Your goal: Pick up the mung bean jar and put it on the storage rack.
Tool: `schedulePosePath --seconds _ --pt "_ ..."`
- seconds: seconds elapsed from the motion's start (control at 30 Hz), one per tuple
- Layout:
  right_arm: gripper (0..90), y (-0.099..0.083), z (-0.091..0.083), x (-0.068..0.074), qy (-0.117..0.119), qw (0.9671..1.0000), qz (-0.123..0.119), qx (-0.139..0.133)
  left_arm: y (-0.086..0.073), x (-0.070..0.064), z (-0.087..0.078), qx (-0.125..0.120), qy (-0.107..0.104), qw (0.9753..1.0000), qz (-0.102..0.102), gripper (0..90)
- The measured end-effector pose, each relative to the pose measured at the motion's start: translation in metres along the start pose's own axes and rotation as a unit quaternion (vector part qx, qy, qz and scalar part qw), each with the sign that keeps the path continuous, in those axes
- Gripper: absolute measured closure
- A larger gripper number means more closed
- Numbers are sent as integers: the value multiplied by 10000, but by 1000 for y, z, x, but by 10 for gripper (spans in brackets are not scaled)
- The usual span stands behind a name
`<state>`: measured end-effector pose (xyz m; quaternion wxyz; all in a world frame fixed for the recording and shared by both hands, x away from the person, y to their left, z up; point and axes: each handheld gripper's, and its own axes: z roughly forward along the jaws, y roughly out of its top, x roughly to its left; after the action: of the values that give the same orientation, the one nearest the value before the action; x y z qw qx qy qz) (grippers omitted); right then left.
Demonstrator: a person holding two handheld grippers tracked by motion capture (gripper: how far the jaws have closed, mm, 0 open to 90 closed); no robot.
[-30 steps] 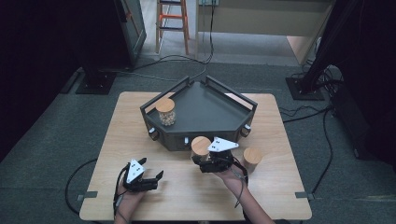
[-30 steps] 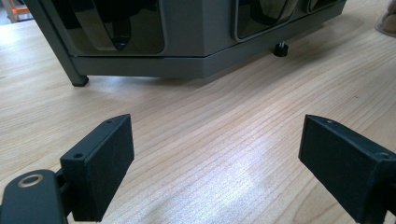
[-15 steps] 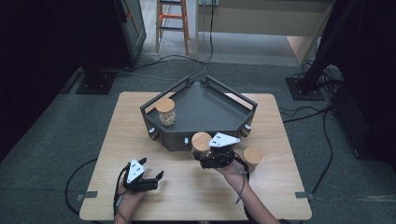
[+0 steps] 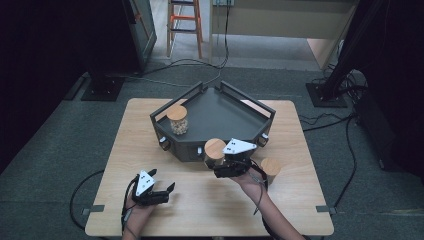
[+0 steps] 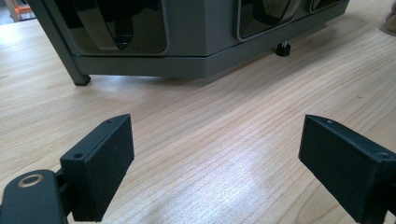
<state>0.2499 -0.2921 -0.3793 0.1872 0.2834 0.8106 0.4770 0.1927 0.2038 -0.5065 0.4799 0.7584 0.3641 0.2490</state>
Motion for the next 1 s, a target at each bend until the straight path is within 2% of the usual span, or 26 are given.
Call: schedulePosePath --seconds 0.2,0.7,0.83,1.0 --pt "250 6 -1 -3 22 10000 46 -13 0 1 0 -3 -1 10000 -8 103" --pt "250 17 -5 -7 -23 10000 -16 -26 0 -1 0 17 14 10000 23 102" --pt "250 21 -5 -8 -30 10000 -28 -20 -1 0 0 -25 -9 10000 -52 102" --pt "250 23 -5 -11 -28 10000 49 -82 1 -1 0 20 4 10000 19 102"
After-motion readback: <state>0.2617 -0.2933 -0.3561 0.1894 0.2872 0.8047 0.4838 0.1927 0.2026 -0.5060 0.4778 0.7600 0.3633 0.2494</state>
